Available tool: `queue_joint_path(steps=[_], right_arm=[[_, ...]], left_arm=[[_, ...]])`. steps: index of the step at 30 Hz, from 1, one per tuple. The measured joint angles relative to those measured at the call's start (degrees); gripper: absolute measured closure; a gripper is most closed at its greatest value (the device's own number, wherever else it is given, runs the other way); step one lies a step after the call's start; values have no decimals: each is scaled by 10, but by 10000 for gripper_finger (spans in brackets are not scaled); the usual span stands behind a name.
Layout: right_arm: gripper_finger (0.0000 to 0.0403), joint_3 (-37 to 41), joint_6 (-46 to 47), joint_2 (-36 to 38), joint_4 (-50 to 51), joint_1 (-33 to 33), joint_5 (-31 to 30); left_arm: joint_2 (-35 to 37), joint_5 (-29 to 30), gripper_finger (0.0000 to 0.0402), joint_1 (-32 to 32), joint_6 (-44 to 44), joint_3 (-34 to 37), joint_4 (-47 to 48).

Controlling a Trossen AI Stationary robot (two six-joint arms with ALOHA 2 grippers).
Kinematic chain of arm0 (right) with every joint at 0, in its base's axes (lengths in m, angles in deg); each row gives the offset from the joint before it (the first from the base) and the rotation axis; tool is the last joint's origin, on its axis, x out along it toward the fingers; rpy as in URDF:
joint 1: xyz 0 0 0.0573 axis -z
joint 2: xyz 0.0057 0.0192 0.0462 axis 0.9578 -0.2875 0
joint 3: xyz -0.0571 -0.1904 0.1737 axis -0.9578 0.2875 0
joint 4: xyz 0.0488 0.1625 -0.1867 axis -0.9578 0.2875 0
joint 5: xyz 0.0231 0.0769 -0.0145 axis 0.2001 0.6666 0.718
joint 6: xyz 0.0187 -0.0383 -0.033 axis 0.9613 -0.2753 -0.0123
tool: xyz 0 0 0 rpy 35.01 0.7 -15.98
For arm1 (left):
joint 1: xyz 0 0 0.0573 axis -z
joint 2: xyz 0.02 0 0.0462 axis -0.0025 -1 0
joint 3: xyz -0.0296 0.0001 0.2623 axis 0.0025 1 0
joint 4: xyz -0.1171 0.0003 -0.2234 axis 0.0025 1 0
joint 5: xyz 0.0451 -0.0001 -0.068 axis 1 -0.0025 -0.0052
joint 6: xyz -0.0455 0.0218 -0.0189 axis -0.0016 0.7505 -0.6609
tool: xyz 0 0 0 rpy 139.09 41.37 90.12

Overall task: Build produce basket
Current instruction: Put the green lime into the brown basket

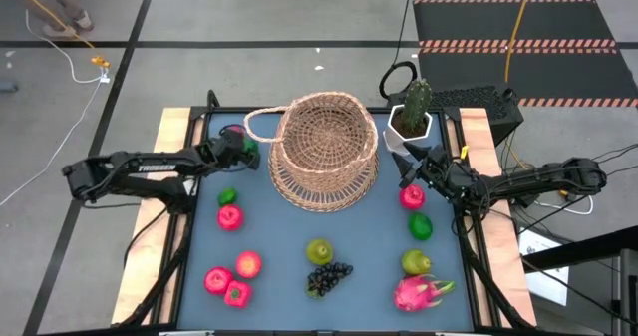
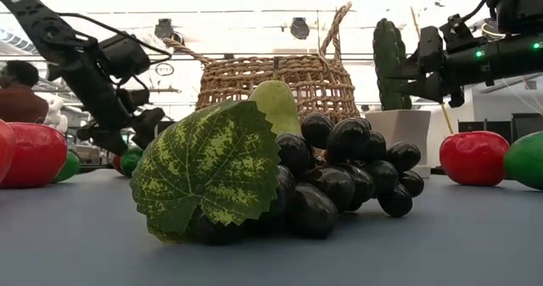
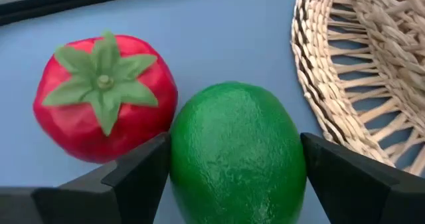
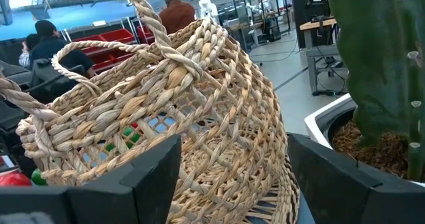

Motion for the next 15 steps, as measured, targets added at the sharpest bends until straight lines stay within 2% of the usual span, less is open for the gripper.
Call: queue_joint_path(steps=[3, 8, 15], right_arm=[[131, 0, -5, 0, 0, 0, 0], [131, 0, -11, 0, 0, 0, 0], [131, 0, -11, 0, 1, 0, 0]], left_arm=[[-9, -3, 88, -3, -6, 0, -1], [0, -7, 138, -4, -18, 0, 1], [52, -36, 142, -3, -23, -6, 49]])
